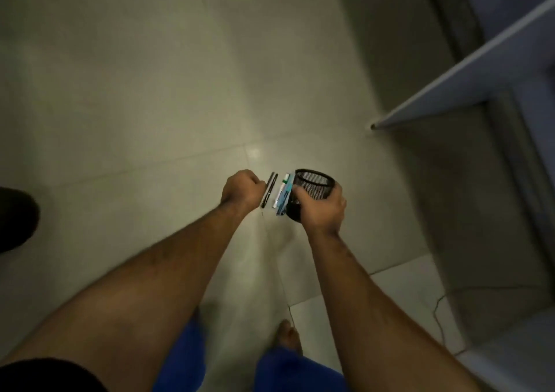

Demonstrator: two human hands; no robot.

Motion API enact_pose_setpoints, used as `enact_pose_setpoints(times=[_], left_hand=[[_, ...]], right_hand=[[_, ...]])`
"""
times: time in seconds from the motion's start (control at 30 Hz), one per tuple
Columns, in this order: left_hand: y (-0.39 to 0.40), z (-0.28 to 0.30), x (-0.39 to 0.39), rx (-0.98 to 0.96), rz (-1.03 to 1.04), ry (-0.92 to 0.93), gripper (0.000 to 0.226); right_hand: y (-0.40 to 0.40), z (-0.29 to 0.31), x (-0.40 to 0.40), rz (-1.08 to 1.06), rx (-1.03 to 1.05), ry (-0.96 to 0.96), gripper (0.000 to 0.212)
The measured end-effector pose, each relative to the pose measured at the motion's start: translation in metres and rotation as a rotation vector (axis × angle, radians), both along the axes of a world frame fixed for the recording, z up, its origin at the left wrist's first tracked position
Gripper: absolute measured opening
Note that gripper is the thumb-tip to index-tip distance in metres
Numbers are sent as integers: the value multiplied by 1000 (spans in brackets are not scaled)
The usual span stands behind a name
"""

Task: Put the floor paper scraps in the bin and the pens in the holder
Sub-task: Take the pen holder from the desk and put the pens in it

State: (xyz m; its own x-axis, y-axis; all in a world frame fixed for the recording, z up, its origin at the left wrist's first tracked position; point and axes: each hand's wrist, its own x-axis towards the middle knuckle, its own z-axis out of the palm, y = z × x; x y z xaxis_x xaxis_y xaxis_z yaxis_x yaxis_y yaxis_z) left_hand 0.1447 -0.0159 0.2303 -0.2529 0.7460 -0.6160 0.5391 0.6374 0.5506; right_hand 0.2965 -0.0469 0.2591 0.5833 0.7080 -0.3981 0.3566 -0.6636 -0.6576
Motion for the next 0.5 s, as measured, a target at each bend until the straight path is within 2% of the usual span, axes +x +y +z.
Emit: enact_pose_setpoints(times=[0.13, 0.27, 0.5], left_hand=[[17, -115, 24, -5, -97, 7, 15], [24, -198, 39, 19, -194, 68, 9], [39, -283, 64, 119, -372, 317, 20]], right_hand=[[9, -107, 17, 11, 50, -51, 84], [13, -186, 26, 122, 107, -222, 92], [39, -273, 42, 198, 216, -384, 90]])
